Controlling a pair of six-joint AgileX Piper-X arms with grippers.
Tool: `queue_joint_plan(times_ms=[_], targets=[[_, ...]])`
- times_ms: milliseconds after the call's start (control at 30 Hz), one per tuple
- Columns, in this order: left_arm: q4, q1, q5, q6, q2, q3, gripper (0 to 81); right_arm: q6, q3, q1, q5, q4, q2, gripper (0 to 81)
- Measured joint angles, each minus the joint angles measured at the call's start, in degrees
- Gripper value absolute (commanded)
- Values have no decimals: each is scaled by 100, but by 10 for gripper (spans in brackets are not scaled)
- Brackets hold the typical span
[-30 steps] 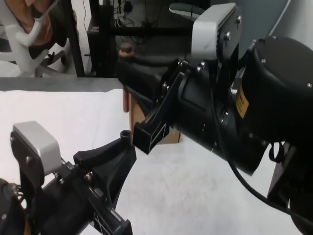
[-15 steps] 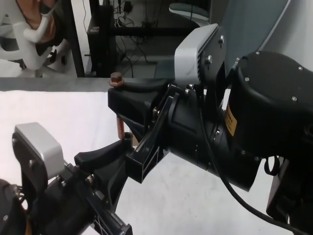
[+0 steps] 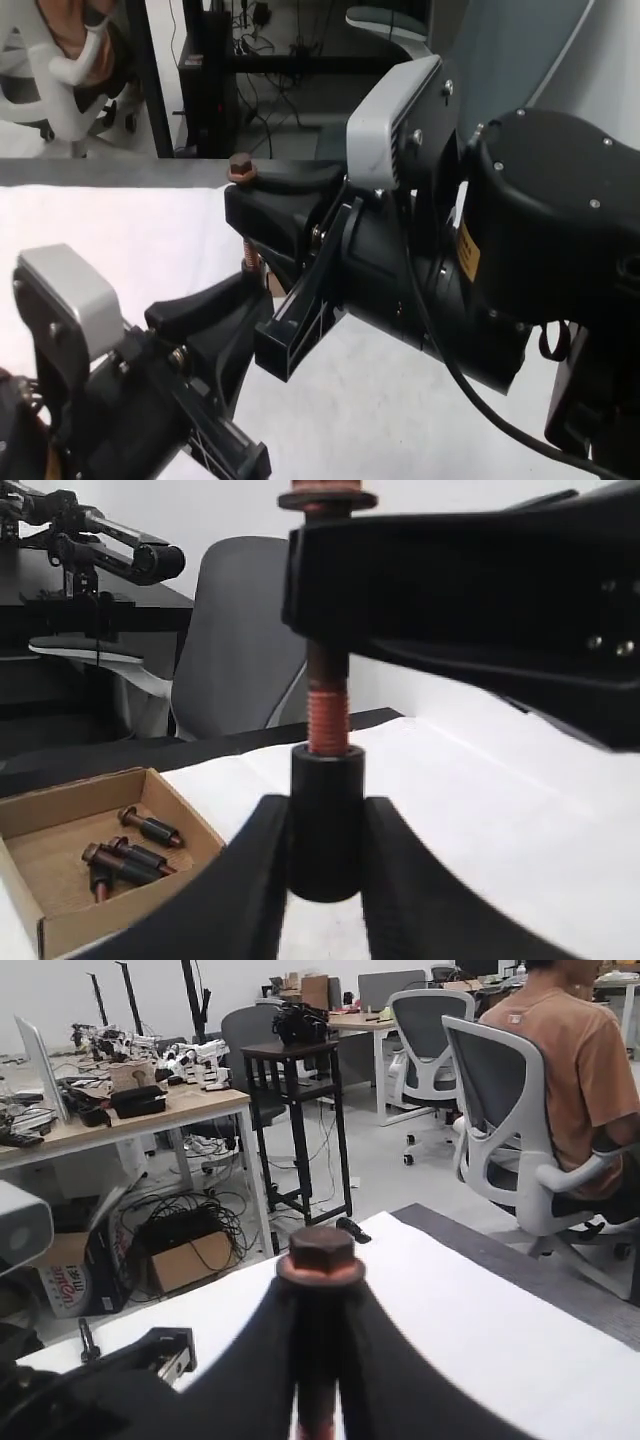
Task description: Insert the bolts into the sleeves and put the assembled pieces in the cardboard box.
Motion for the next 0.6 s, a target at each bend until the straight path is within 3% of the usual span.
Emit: queue_joint_plan(times_ms=[333,433,467,533,600], targets=[[-487,0,-169,15,0,10,18,354,-11,0,-113,100,0,25],[-556,0,-181,15,0,16,18,354,-47,0,-122,118,0,279],[-555,0,-201,15,0,16,18,345,-44,0,-122,130,0,448],[-555,0,-281,15,0,16,18,362,-44,0,-82,165,0,675],[-552,0,-324,15,0,16,18,406,-44,0,55,208,0,700]])
